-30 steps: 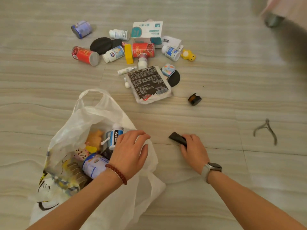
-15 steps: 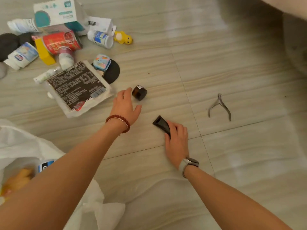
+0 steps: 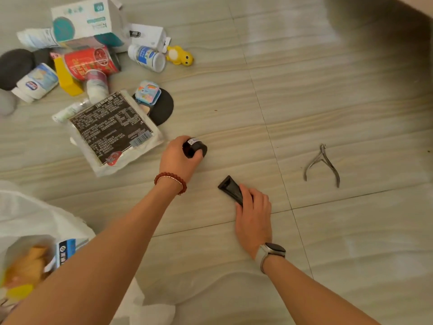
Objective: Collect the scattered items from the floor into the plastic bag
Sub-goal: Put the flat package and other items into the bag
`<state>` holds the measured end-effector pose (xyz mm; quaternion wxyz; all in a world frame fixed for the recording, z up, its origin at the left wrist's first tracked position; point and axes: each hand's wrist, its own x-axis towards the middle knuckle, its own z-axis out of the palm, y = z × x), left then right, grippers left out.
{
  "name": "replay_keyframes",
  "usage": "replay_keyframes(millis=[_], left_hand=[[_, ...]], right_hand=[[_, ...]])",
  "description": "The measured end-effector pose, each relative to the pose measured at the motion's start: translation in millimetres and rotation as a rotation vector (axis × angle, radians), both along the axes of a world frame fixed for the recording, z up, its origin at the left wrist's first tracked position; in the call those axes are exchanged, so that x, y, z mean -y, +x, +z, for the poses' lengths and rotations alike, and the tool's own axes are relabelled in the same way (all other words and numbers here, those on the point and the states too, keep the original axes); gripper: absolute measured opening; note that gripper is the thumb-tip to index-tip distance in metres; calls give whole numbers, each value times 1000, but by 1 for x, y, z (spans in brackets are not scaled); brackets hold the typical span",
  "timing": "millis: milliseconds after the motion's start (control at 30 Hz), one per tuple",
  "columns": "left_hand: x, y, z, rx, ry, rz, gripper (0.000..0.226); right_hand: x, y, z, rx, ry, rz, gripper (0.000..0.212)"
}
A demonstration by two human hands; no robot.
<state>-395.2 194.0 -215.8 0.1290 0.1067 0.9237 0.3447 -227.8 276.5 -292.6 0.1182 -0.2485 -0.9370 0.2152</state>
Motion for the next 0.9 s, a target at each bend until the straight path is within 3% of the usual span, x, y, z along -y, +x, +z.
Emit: replay_keyframes(millis=[200, 367, 467, 567, 700, 800, 900], left_hand=[[102, 44, 62, -187, -19, -105, 39], [197, 93, 96, -211, -116, 33, 42], [249, 122, 94, -184, -196, 74, 38], [293, 142, 85, -148, -393, 44, 39], [334, 163, 66, -276, -754, -15, 37], [351, 168, 61, -308, -813, 76, 37], [363, 164, 58, -339, -774, 172, 29]], right_hand=[[4, 0, 5, 38, -34, -26, 41], [33, -6, 30, -14, -241, -5, 44], [85, -14, 65, -168, -515, 146, 41], [139, -19, 105, -239, -594, 400, 46], [201, -21, 135, -168, -487, 679, 43], [242, -27, 138, -72, -316, 738, 35], [263, -34, 128, 92, -73, 846, 40]])
